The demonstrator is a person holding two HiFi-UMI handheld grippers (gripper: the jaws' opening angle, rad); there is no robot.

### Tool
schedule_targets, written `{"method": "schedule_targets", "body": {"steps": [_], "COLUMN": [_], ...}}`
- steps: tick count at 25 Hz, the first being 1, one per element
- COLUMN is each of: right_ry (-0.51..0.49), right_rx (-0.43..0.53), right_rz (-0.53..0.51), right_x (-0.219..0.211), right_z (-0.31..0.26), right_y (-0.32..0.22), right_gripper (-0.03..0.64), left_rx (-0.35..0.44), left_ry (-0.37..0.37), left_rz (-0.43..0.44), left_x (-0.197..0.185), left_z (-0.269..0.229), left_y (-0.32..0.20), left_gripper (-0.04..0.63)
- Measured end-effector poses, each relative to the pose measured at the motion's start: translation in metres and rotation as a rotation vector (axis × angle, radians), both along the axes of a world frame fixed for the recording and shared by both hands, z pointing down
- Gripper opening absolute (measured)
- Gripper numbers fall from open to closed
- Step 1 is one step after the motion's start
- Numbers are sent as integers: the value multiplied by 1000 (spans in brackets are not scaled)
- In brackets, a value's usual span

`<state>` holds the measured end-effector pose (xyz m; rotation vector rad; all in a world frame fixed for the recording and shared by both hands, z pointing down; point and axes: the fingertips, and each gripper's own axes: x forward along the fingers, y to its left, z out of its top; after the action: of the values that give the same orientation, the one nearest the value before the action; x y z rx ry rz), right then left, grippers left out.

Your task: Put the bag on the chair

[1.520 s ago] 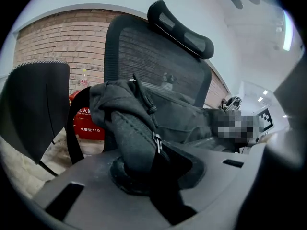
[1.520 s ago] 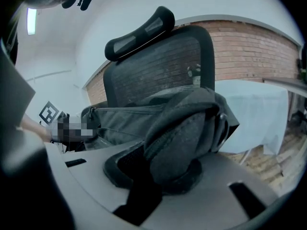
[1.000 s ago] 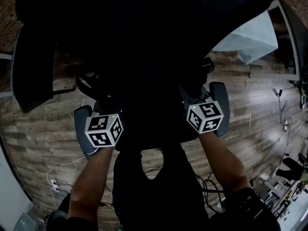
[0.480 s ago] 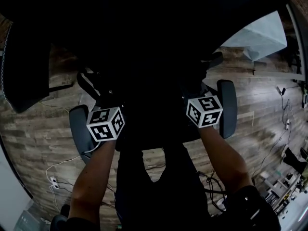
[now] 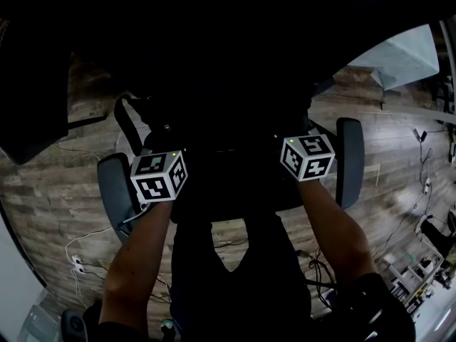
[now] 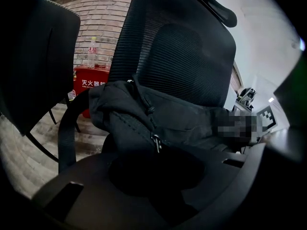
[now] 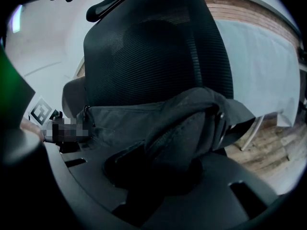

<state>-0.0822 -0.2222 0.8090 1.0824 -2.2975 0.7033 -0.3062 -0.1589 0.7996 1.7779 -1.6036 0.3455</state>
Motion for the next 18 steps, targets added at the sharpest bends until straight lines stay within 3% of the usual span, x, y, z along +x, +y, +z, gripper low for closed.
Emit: {"method": "schedule_targets", "body": {"steps": [18], "right_ry": [-3], "right_rx": [-14], "right_rz": [8], "right_x": [2], "right_z": [19], "right_y": [-8], "right_gripper": [130], "left_rx": [-13], "left_ry": [7], "left_rz": [-57], "left_x": [-12], "left_z": [16], "left_y": [-3], "left_gripper": [176]}}
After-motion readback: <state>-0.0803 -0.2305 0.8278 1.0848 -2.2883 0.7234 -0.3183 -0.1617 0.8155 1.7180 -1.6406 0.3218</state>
